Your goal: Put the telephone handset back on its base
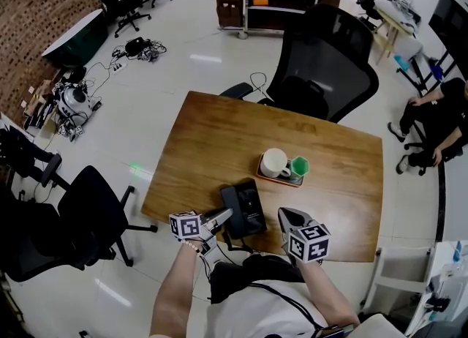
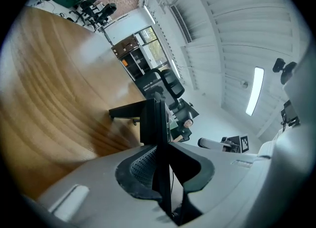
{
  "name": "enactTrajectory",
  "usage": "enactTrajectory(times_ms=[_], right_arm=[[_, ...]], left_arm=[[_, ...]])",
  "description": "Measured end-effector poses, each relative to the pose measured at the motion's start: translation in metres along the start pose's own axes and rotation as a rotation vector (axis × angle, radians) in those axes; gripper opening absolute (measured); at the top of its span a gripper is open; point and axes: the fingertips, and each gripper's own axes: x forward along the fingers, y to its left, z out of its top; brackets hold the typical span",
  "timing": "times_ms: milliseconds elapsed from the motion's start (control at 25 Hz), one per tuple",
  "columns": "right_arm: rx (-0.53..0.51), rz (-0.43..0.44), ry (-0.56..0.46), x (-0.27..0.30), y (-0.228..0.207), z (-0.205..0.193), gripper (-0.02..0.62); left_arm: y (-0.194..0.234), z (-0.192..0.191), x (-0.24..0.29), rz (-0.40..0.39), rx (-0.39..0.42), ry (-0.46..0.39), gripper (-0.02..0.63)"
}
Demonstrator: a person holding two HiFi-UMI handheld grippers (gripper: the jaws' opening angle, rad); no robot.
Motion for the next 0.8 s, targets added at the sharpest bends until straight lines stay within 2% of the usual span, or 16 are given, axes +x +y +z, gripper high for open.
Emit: enactTrajectory(times_ms=[200, 240, 320, 520, 600, 680, 720, 800], right_arm=[[0.0, 0.004, 0.007, 0.001, -0.001, -0.001, 0.002], [0.0, 0.006, 0.009, 0.001, 0.0, -0.001, 0.002], [0.0, 0.009, 0.012, 0.001, 0.002, -0.001, 0.002], [-0.001, 0.017, 0.012, 0.002, 0.003, 0.0, 0.002], [0.0, 0.022, 0.011, 0.001, 0.004, 0.002, 0.002], [0.001, 0.027, 0.01, 0.001, 0.005, 0.005, 0.002], [0.002, 0.028, 0.01, 0.001, 0.005, 0.007, 0.002], [0.004, 0.032, 0.01, 0.001, 0.004, 0.01, 0.002]], left_arm=[[0.006, 0.001, 0.0, 0.048, 0.015, 0.003, 0.088], [0.009, 0.0, -0.002, 0.063, 0.009, 0.003, 0.101], [0.014, -0.001, -0.005, 0.102, 0.014, 0.006, 0.166], [0.016, 0.001, -0.006, 0.185, 0.095, 0.008, 0.172], [0.008, 0.008, -0.013, 0.208, 0.103, -0.034, 0.172], [-0.005, 0.022, -0.027, 0.238, 0.099, -0.115, 0.172], [-0.009, 0.028, -0.036, 0.275, 0.102, -0.157, 0.17], [-0.013, 0.037, -0.058, 0.398, 0.11, -0.22, 0.108]])
